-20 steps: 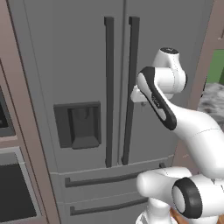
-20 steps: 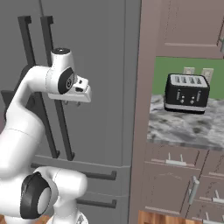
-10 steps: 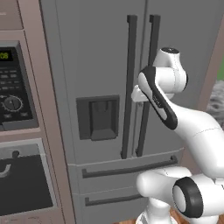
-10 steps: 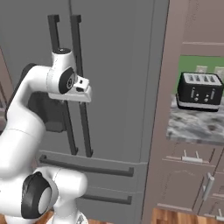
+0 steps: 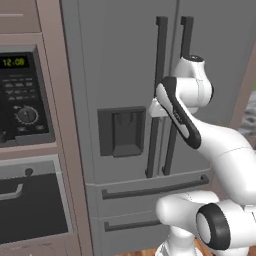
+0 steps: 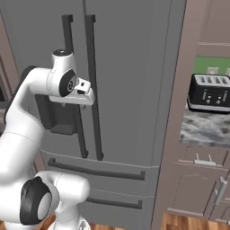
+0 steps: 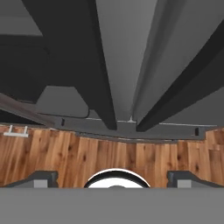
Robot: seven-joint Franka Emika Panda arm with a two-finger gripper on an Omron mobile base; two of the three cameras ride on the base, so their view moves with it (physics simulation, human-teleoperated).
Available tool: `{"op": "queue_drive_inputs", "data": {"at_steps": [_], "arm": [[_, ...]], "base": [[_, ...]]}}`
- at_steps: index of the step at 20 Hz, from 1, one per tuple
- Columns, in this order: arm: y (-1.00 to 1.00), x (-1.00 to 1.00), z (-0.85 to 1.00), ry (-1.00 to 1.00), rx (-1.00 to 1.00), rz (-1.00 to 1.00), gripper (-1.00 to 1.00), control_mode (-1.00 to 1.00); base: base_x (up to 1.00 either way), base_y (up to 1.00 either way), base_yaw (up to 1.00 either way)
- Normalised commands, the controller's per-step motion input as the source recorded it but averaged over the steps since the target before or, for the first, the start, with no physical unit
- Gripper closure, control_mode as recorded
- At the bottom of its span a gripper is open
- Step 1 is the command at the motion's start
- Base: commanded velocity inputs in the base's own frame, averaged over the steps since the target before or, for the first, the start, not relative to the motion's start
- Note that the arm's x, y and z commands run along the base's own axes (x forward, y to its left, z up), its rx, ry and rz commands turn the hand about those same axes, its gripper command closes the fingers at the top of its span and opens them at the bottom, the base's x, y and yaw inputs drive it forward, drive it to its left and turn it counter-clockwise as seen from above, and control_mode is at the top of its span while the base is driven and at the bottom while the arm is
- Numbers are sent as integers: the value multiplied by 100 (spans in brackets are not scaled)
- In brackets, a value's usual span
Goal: Open the fridge, remove the banana, squash, and shrimp, and place them on any counter.
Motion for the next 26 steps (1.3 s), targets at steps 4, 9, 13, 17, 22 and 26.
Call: {"op": "queue_drive_inputs", "data": {"at_steps": [4, 9, 13, 17, 22, 26], "arm": [[0, 0, 0, 0, 0, 0, -100, 100], [0, 0, 0, 0, 0, 0, -100, 100], [-4, 0, -4, -1, 1, 0, -100, -100], [-21, -11, -13, -42, 5, 0, -100, -100], [-38, -31, 0, -81, 0, -1, -100, -100], [-24, 0, 5, -49, 1, -8, -100, -100]], "base": [[-55, -17, 0], [-60, -17, 0], [-1, -3, 0], [0, 0, 0], [0, 0, 0], [0, 0, 0]]}}
